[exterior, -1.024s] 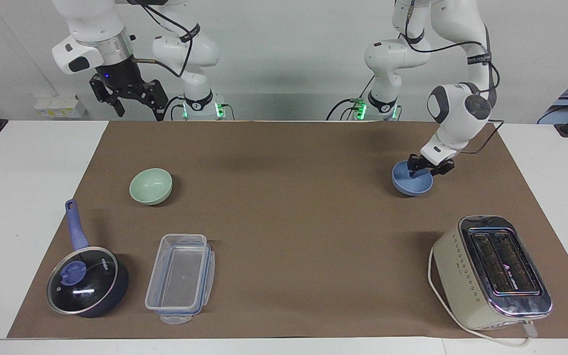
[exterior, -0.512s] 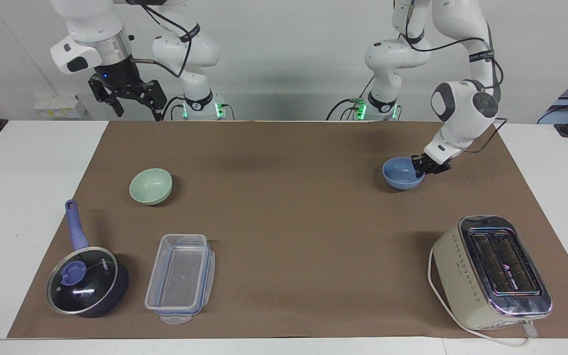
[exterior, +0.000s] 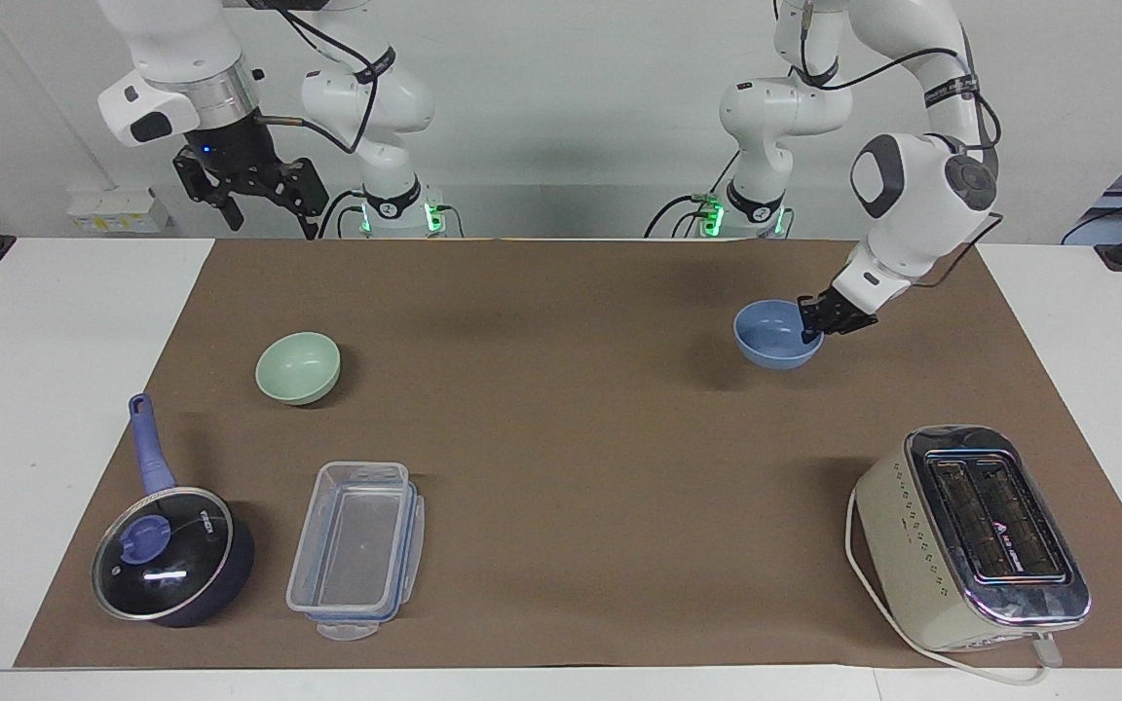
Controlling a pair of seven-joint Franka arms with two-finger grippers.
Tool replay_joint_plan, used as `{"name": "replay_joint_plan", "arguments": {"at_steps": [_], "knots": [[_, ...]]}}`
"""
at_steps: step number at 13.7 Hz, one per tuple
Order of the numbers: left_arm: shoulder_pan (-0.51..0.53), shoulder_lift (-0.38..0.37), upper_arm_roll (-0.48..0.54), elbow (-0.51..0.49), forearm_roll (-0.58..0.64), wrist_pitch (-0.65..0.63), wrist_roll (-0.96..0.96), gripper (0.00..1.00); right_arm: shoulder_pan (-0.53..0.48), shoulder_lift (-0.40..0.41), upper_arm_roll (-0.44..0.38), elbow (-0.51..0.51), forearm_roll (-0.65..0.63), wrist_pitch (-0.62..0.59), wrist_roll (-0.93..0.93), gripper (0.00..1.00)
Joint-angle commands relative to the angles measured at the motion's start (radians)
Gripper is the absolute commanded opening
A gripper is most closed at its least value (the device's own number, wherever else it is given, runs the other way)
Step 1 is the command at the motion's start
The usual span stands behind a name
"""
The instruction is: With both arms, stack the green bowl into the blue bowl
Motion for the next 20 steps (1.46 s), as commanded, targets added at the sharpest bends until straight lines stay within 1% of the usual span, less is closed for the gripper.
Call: {"name": "replay_joint_plan", "arguments": {"at_steps": [1,3,5,9,12,13,14,15,16,18,20], "knots": [[-0.107,0.001,0.009,-0.001,-0.023,0.051,-0.112,0.00,-0.019,-0.024,0.001,-0.028,0.025,0.011,-0.028,1.00],[-0.208,0.019,0.009,-0.021,-0.048,0.128,-0.191,0.00,-0.019,-0.024,0.001,-0.028,0.025,0.011,-0.028,1.00],[-0.326,0.056,0.011,-0.032,-0.054,0.214,-0.304,0.00,-0.019,-0.024,0.001,-0.028,0.024,0.011,-0.028,1.00],[-0.489,0.137,0.011,-0.043,-0.054,0.324,-0.433,0.00,-0.019,-0.024,0.001,-0.028,0.024,0.011,-0.028,1.00],[-0.565,0.199,0.011,-0.044,-0.054,0.410,-0.513,0.00,-0.021,-0.024,0.001,-0.028,0.025,0.011,-0.028,1.00],[-0.585,0.229,0.011,-0.046,-0.054,0.448,-0.540,0.00,-0.021,-0.024,0.001,-0.028,0.024,0.011,-0.028,1.00],[-0.585,0.236,0.012,-0.043,-0.052,0.453,-0.547,0.00,-0.021,-0.024,0.001,-0.028,0.024,0.011,-0.028,1.00],[-0.571,0.239,0.014,-0.034,-0.052,0.452,-0.535,0.54,-0.019,-0.024,0.001,-0.028,0.024,0.011,-0.028,1.00],[-0.566,0.231,0.015,-0.024,-0.049,0.447,-0.534,1.00,-0.021,-0.024,0.001,-0.028,0.024,0.011,-0.028,1.00],[-0.516,0.192,0.026,-0.014,-0.040,0.397,-0.528,1.00,-0.021,-0.022,0.001,-0.028,0.024,0.011,-0.025,1.00],[-0.444,0.185,0.026,0.044,-0.038,0.314,-0.478,1.00,-0.019,-0.022,0.001,-0.027,0.025,0.011,-0.025,1.00]]}}
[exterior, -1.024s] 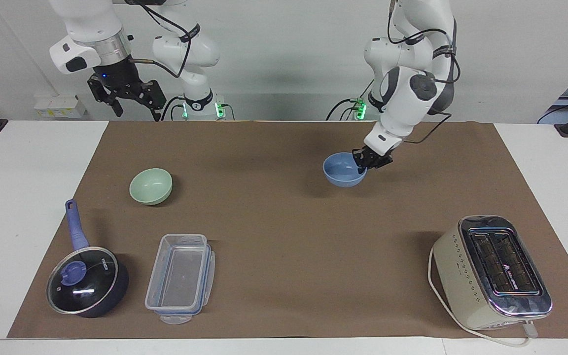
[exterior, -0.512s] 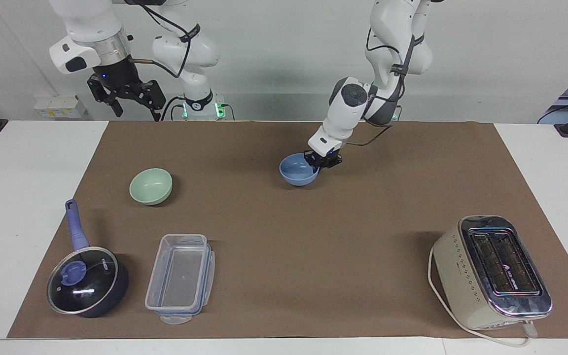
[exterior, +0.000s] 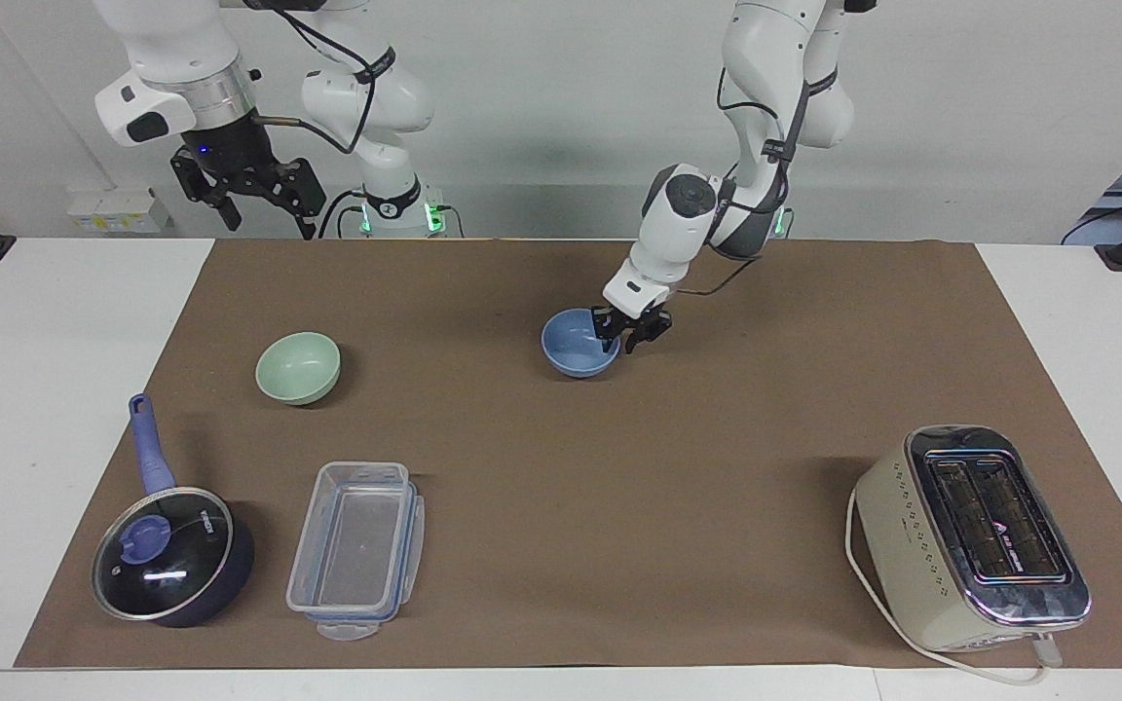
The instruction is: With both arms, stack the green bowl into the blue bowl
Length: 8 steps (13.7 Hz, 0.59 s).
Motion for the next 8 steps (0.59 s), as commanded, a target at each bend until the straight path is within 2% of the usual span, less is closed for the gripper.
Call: {"name": "replay_joint_plan", "arguments": {"at_steps": [1,4,6,8], "knots": [[0.106,-0.017,0.001,0.090,0.001,-0.137,0.058,1.00,-0.013,-0.022,0.001,-0.027,0.024,0.011,-0.028,1.00],[0.231,-0.025,0.001,0.195,0.078,-0.300,0.121,1.00,-0.043,-0.024,0.001,-0.040,0.027,0.021,-0.035,1.00],[0.307,-0.025,0.001,0.283,0.098,-0.424,0.193,1.00,-0.046,-0.036,0.001,-0.073,0.027,0.078,-0.075,1.00],[0.387,-0.037,0.002,0.363,0.118,-0.546,0.270,1.00,-0.072,-0.045,0.000,-0.108,0.027,0.081,-0.107,1.00]]}}
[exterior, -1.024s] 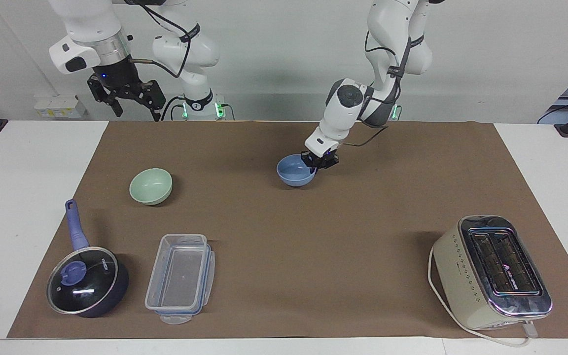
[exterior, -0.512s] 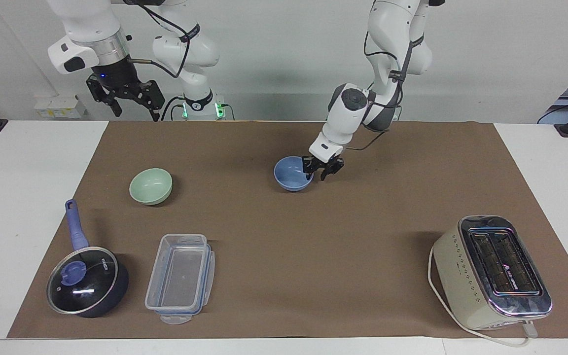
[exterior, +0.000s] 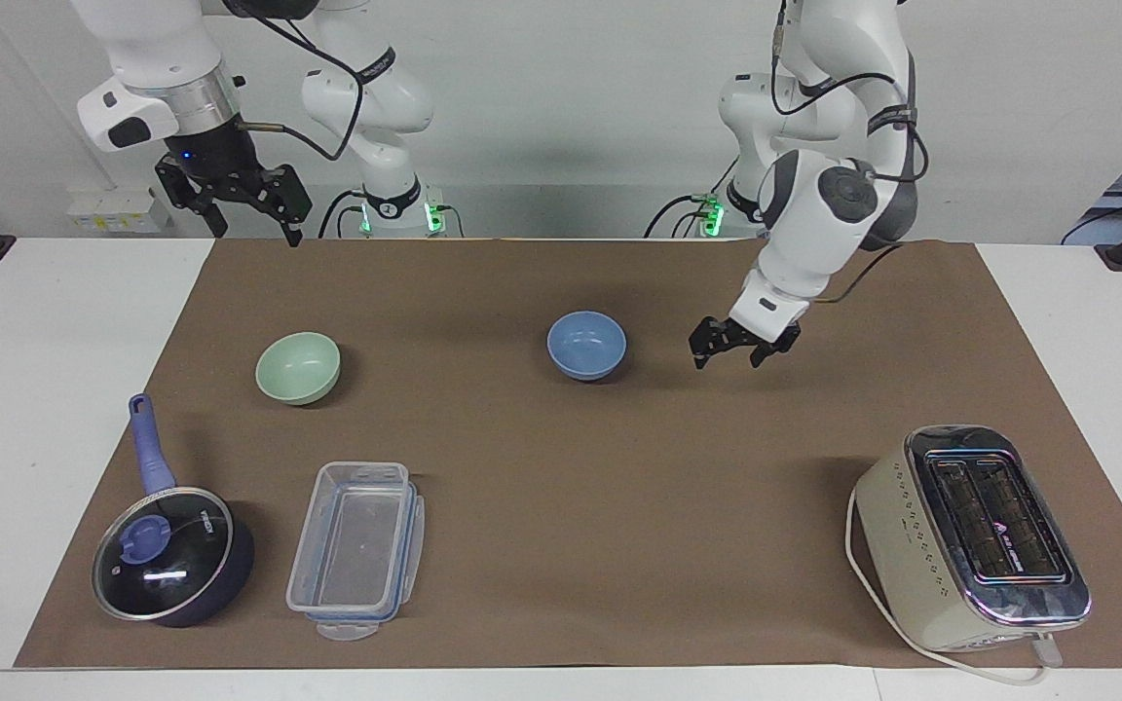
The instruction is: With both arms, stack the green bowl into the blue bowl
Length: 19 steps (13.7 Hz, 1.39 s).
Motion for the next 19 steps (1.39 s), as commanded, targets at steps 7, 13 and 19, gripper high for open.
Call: {"name": "replay_joint_plan", "arguments": {"at_steps": [7,13,19], "knots": [[0.177,0.001,-0.007,0.390,0.214,-0.478,0.227,1.00,-0.119,-0.064,0.000,-0.239,0.025,0.172,-0.194,1.00],[0.191,-0.022,-0.003,0.413,0.187,-0.522,0.217,1.00,-0.204,-0.053,-0.001,-0.535,0.027,0.454,-0.337,1.00],[0.199,-0.023,-0.004,0.413,0.188,-0.523,0.220,1.00,-0.238,0.045,-0.001,-0.686,0.036,0.706,-0.403,1.00]]}}
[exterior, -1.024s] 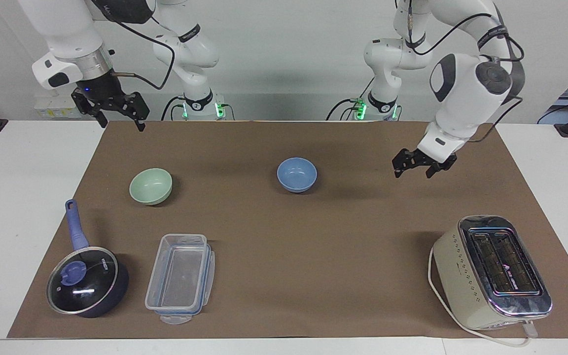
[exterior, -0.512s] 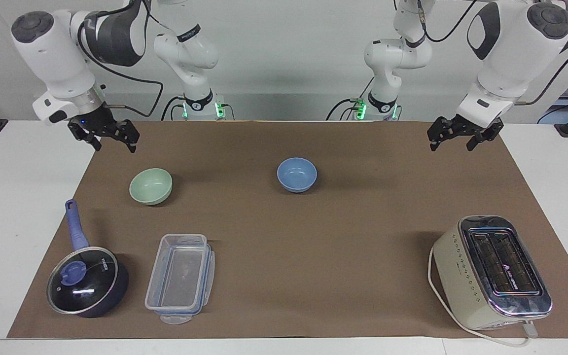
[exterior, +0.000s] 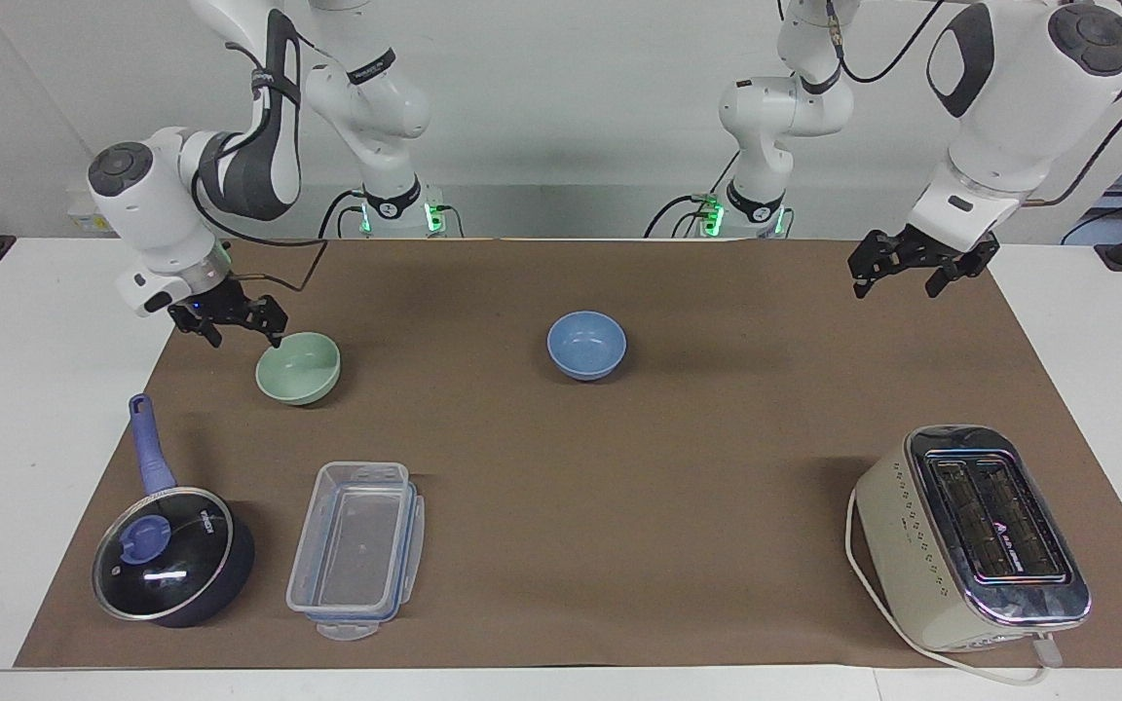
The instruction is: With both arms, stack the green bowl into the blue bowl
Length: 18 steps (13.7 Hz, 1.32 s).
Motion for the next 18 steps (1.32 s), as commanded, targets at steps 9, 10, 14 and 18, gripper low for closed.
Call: {"name": "replay_joint_plan", "arguments": {"at_steps": [9,10,14,18], "knots": [[0.015,-0.004,-0.007,0.004,0.002,-0.020,-0.001,1.00,-0.037,0.116,0.001,-0.067,0.034,0.165,-0.149,1.00],[0.015,-0.004,-0.009,0.004,0.002,-0.020,-0.001,1.00,-0.037,0.116,0.001,-0.067,0.034,0.157,-0.157,1.00],[0.015,-0.004,-0.009,0.004,0.002,-0.020,-0.001,1.00,-0.035,0.107,0.001,-0.055,0.036,0.145,-0.168,0.95],[0.015,-0.004,-0.009,0.004,0.002,-0.020,-0.001,1.00,-0.033,0.105,0.003,-0.025,0.036,0.103,-0.165,0.28]]}}
